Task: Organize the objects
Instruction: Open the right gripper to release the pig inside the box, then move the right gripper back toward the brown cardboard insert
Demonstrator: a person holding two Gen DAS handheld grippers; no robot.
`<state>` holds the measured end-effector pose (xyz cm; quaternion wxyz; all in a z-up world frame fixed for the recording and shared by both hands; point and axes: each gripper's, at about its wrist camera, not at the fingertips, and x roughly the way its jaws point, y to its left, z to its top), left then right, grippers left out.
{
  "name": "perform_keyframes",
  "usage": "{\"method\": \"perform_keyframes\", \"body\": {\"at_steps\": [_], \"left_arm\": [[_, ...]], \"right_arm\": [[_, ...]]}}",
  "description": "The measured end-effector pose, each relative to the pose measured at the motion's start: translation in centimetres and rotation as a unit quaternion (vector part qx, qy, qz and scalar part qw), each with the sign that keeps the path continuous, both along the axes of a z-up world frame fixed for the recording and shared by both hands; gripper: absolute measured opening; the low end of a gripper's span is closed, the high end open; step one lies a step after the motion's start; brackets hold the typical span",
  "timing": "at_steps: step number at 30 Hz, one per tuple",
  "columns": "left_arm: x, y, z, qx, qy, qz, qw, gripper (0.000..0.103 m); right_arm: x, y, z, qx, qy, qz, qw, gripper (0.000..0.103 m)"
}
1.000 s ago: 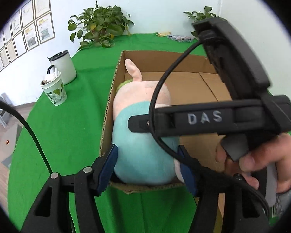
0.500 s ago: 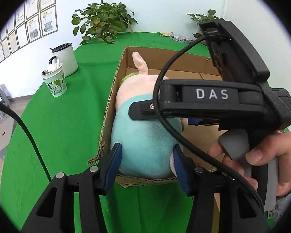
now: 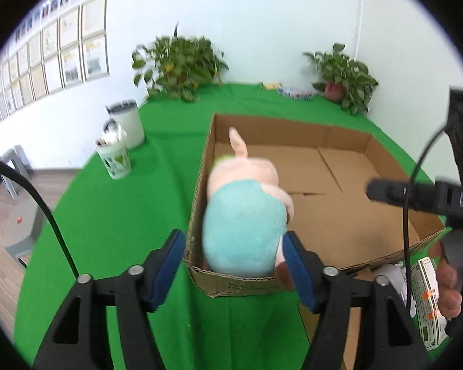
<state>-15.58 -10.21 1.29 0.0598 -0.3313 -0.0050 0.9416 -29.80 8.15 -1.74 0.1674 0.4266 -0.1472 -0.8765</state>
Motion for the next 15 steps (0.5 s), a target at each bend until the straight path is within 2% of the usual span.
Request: {"method": "perform_keyframes", "body": {"at_steps": [1, 3, 4, 5, 8, 11, 15], "left_arm": [[1.0, 0.1, 0.6, -0.005, 0.021, 0.004, 0.9998, 0.082], [3.1, 0.5, 1.6, -0.012, 0.060, 0.001, 0.9981, 0.083], [3.9, 0.9, 2.0, -0.017, 0.072, -0.008, 0.9972, 0.084], [4.5, 1.3, 2.2, -0.022, 0.079, -0.015, 0.9965, 0.085], [5.8, 2.0, 2.8, -0.026, 0.089, -0.019, 0.9955, 0.085], [6.6, 2.7, 3.2, -0.020, 0.095, -0.023, 0.9950, 0.085], [7.2, 3.1, 3.4, -0.010, 0.097, -0.017, 0.9951, 0.085]], "right_arm": [[2.3, 1.3, 0.4, 0.016, 0.012, -0.018, 1.000, 0.102], [6.0, 3.2, 1.8, 0.035, 0.034, -0.046, 0.998, 0.102], [9.1, 5.3, 2.7, 0.045, 0.051, -0.066, 0.995, 0.102], [10.3, 5.8, 3.1, 0.055, 0.063, -0.084, 0.993, 0.102], [14.3, 8.2, 4.4, 0.070, 0.091, -0.127, 0.985, 0.102], [18.9, 11.1, 5.3, 0.082, 0.099, -0.144, 0.981, 0.102], [22.0, 12.4, 5.0, 0.096, 0.099, -0.166, 0.976, 0.102]]}}
